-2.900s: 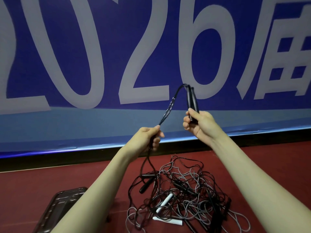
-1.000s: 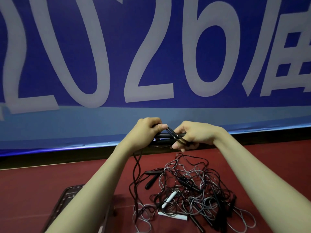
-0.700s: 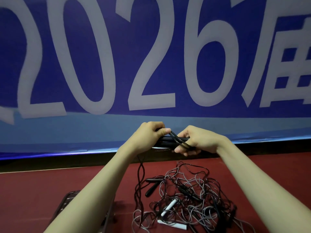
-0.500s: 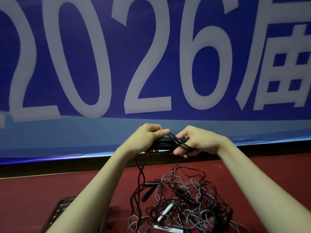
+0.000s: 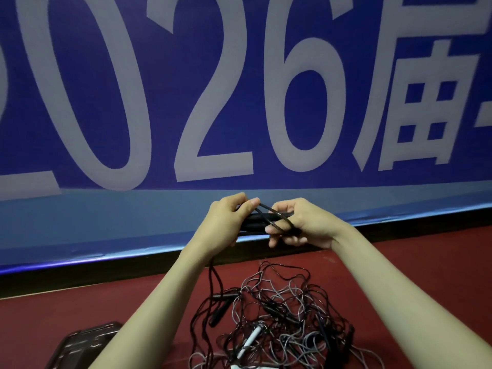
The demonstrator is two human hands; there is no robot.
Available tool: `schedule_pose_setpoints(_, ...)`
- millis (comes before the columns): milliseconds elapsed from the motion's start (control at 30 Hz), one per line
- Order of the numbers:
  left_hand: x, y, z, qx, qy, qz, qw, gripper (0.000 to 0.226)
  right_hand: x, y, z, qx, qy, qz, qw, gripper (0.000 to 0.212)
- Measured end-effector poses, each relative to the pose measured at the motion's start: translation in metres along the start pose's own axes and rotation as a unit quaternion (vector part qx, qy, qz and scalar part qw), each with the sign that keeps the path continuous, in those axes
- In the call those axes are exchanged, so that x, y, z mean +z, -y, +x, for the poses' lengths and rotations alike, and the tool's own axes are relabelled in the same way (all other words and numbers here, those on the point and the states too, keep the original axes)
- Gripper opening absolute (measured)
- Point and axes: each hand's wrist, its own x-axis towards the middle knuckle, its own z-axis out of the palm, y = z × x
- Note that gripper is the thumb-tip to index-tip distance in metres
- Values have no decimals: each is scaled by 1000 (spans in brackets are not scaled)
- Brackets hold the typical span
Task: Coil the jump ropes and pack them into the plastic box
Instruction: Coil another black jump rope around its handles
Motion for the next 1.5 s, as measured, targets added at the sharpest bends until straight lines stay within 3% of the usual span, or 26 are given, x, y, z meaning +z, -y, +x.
schedule_pose_setpoints(267,-11,-1,3,2,-69,-33,997,42,5,9,6,-99,-34,118,987,11)
schedule_pose_setpoints(400,-20,-1,4,-30,-86,-67,994,42,5,15,3,-121,34,157,980,30)
schedule_pose_setpoints(467,-24,0,5,-42,-93,-71,992,41,6,18,-1,-124,55,84,987,35)
schedule_pose_setpoints(567,-28,2,5,-55,-98,-84,990,42,16,21,0,-128,-24,-105,986,36)
schedule_pose_setpoints(667,-31,2,4,-54,-102,-87,989,42,26,20,8,-165,-115,-131,971,25)
schedule_pose_setpoints(733,-32,2,3,-53,-100,-87,990,41,28,19,11,-175,-135,-133,966,23)
schedule_pose_setpoints(967,-26,6,3,-73,-121,-74,987,43,13,23,8,-119,-59,-176,975,33)
schedule_pose_setpoints(1100,-23,3,5,-72,-123,-93,985,43,6,25,5,-97,-15,-130,987,24)
schedule_pose_setpoints(1200,-27,-2,3,-82,-56,-153,983,44,3,25,2,-92,7,-76,993,28)
schedule_pose_setpoints(1333,-39,-1,-6,-101,130,-235,958,50,-3,27,-4,-88,42,-54,994,26)
schedule_pose_setpoints(1400,-41,4,-10,-118,162,-307,930,49,-1,26,-4,-93,53,-45,993,23)
schedule_pose_setpoints(1500,-33,13,-13,-116,143,-371,910,37,3,26,-2,-104,73,-17,992,21)
